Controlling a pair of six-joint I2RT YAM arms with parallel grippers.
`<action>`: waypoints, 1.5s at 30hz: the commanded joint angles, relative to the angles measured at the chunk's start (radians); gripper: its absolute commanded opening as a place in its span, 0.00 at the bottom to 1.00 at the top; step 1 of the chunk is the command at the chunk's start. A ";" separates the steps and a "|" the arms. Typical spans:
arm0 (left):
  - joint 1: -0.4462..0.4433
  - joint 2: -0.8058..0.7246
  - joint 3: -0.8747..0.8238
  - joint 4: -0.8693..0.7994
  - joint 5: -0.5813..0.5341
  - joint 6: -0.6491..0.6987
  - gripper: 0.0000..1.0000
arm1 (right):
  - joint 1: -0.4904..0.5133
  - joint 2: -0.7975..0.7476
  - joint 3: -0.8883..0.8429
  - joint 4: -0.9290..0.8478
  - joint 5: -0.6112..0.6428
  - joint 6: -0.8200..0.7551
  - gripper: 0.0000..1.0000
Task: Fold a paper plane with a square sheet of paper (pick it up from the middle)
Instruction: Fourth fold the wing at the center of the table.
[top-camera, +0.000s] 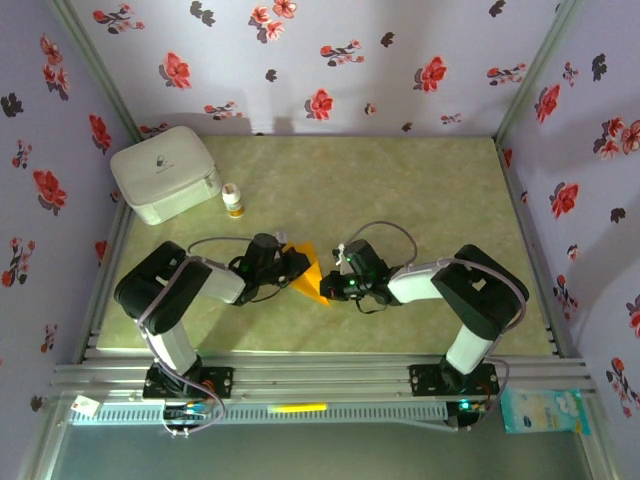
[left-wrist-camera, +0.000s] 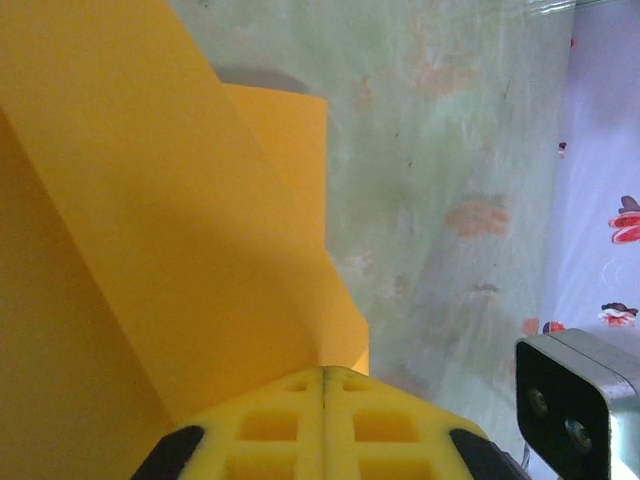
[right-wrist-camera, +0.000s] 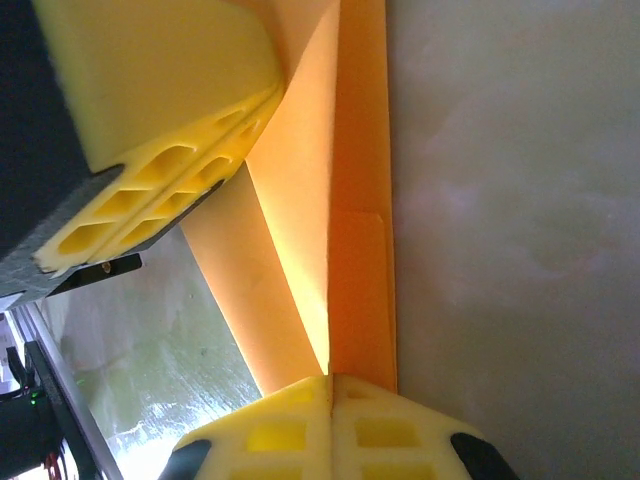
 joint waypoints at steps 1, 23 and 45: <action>0.007 0.028 0.022 0.024 0.014 -0.012 0.00 | -0.003 0.039 0.012 -0.048 0.019 0.012 0.03; 0.010 0.037 0.017 -0.022 -0.023 -0.019 0.00 | -0.014 0.057 0.021 -0.066 0.002 0.016 0.02; 0.013 0.044 0.012 -0.070 -0.051 -0.018 0.00 | -0.023 0.083 0.036 -0.079 -0.031 0.024 0.02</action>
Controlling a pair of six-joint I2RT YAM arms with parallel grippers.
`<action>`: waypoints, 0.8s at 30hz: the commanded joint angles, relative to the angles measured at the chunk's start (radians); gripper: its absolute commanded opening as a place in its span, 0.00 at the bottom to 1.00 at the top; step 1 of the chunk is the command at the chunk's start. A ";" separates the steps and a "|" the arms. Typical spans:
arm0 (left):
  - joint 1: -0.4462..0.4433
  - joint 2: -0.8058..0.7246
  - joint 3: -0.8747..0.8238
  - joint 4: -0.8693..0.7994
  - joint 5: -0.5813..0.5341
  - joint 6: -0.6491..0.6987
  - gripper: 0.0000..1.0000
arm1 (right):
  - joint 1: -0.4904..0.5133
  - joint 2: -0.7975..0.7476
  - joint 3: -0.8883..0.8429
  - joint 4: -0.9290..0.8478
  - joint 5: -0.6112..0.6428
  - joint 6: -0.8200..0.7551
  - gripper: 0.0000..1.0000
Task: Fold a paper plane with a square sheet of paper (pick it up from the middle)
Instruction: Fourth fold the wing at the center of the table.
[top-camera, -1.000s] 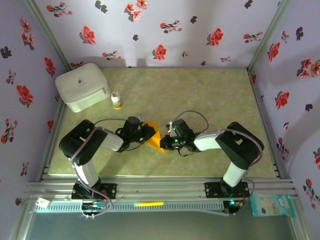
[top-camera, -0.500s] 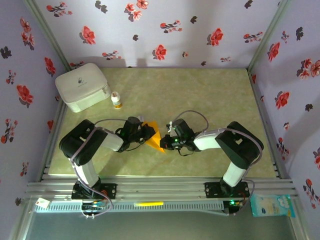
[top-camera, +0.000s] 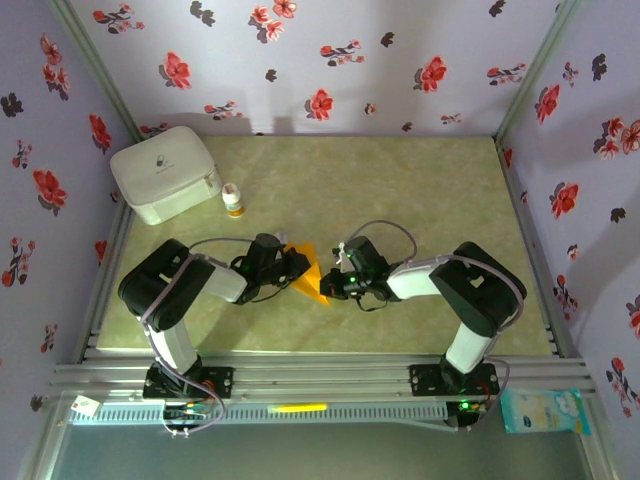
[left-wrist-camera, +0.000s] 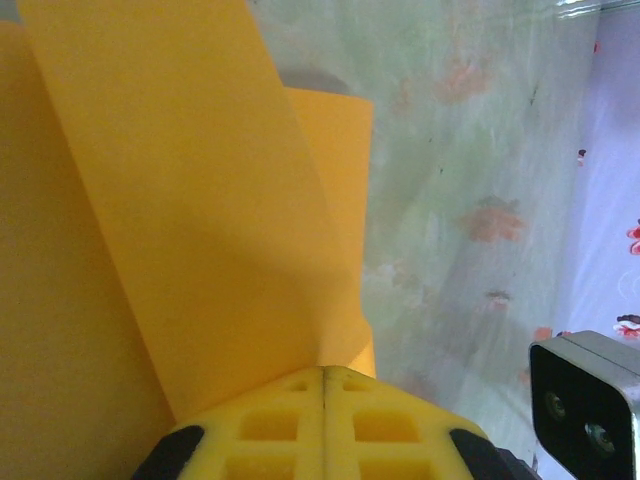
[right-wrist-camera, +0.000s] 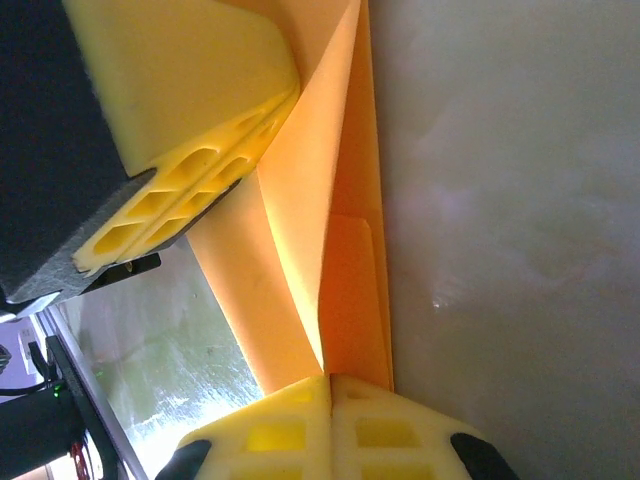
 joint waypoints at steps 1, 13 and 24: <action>0.011 0.022 0.002 -0.059 -0.037 -0.007 0.00 | 0.000 0.064 0.008 -0.045 0.024 0.007 0.02; 0.011 0.043 0.023 -0.115 -0.036 0.004 0.00 | -0.003 0.060 0.010 -0.053 0.019 0.013 0.03; 0.013 0.036 0.016 -0.170 -0.041 0.007 0.00 | -0.003 0.058 0.015 -0.060 0.019 0.014 0.04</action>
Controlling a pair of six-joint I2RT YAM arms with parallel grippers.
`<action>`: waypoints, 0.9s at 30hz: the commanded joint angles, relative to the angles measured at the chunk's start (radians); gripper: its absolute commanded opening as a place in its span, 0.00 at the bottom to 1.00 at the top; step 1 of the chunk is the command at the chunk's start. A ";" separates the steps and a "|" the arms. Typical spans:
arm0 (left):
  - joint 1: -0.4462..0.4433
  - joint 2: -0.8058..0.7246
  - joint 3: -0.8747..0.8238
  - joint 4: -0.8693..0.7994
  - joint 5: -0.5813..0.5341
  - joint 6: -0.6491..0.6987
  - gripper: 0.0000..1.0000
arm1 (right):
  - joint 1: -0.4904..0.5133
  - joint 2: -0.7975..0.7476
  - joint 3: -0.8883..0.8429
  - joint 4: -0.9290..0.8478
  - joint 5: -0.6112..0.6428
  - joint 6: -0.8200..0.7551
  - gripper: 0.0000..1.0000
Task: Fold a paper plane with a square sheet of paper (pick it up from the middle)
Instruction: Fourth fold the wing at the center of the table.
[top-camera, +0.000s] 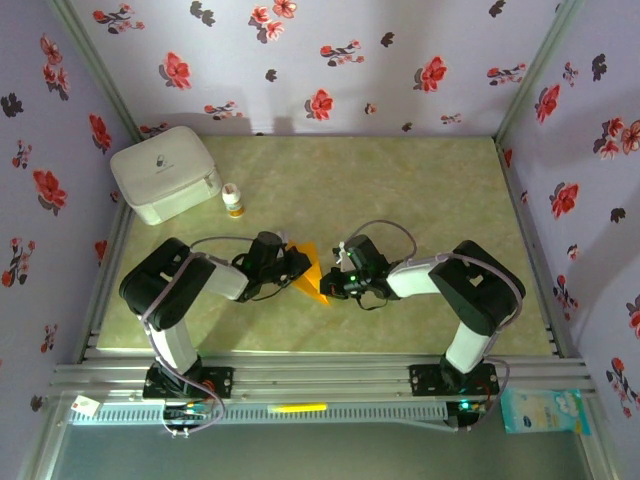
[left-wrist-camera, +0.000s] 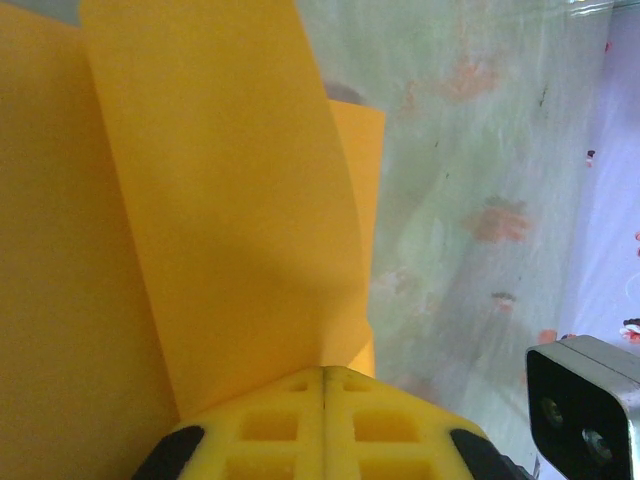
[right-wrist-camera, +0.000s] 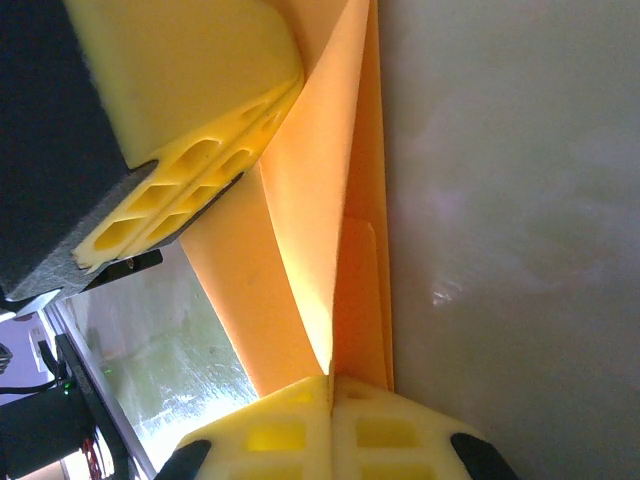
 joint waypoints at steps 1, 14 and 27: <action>0.012 0.022 -0.011 -0.132 -0.045 0.007 0.00 | 0.006 0.049 0.003 -0.042 0.043 0.006 0.04; 0.012 0.013 -0.006 -0.179 -0.060 0.019 0.00 | 0.004 0.027 0.010 -0.041 0.016 0.023 0.08; 0.014 0.023 -0.035 -0.138 -0.063 0.000 0.00 | 0.004 -0.028 -0.018 -0.089 -0.043 0.015 0.13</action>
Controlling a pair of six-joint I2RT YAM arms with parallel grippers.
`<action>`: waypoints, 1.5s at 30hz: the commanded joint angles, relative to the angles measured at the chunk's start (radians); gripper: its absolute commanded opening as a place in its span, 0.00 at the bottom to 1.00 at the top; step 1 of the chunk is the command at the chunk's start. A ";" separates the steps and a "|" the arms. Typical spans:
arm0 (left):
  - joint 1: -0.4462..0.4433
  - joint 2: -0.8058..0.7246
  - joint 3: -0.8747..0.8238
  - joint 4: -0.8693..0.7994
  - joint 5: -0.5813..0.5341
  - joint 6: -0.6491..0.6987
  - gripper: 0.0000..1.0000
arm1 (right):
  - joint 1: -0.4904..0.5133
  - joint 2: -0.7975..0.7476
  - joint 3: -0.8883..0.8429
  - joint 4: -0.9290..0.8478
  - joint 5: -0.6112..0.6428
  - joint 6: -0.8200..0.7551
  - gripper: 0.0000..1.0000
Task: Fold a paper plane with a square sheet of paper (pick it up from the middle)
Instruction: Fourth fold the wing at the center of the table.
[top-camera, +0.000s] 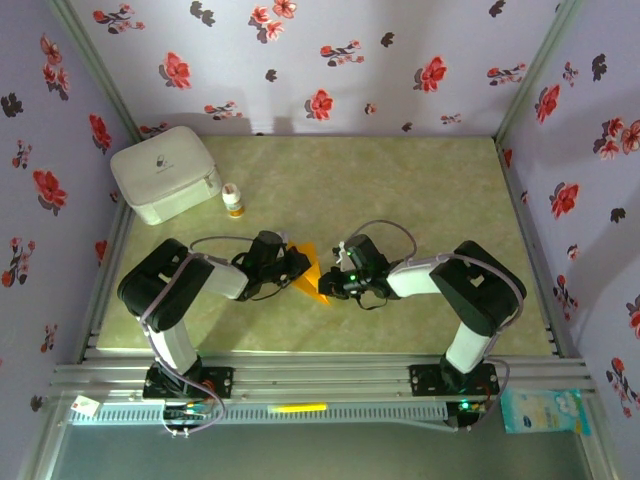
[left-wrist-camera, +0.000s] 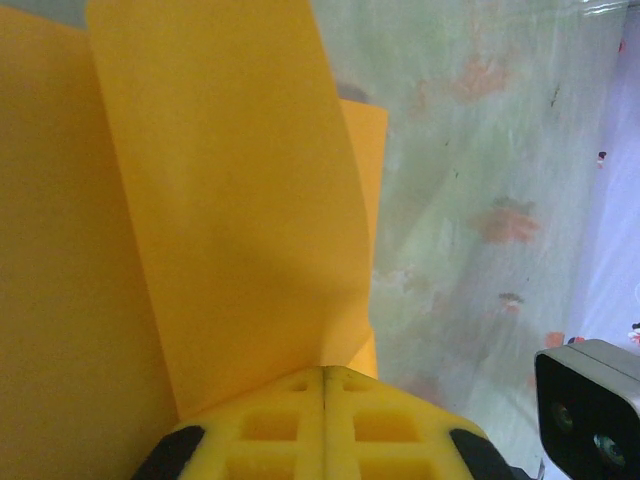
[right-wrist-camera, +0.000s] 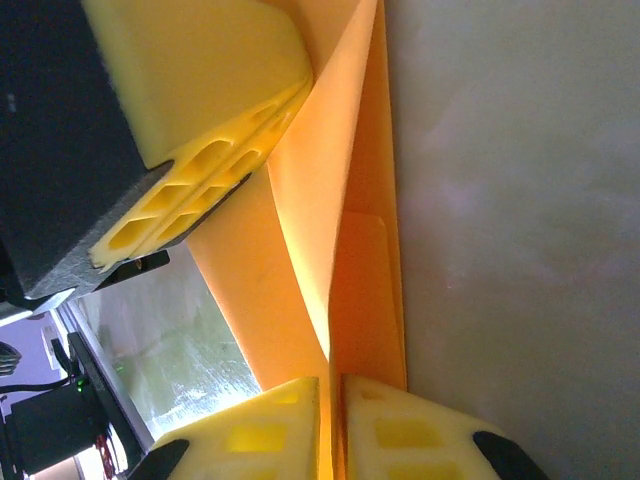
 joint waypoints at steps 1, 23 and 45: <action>0.013 0.035 -0.044 -0.093 -0.057 -0.002 0.00 | 0.005 -0.022 -0.025 -0.082 -0.026 -0.004 0.13; 0.014 0.036 -0.069 -0.066 -0.062 -0.013 0.00 | 0.004 -0.050 -0.050 -0.103 -0.061 -0.010 0.11; 0.014 0.037 -0.085 -0.047 -0.068 -0.024 0.00 | 0.005 -0.054 -0.080 -0.148 -0.092 -0.042 0.08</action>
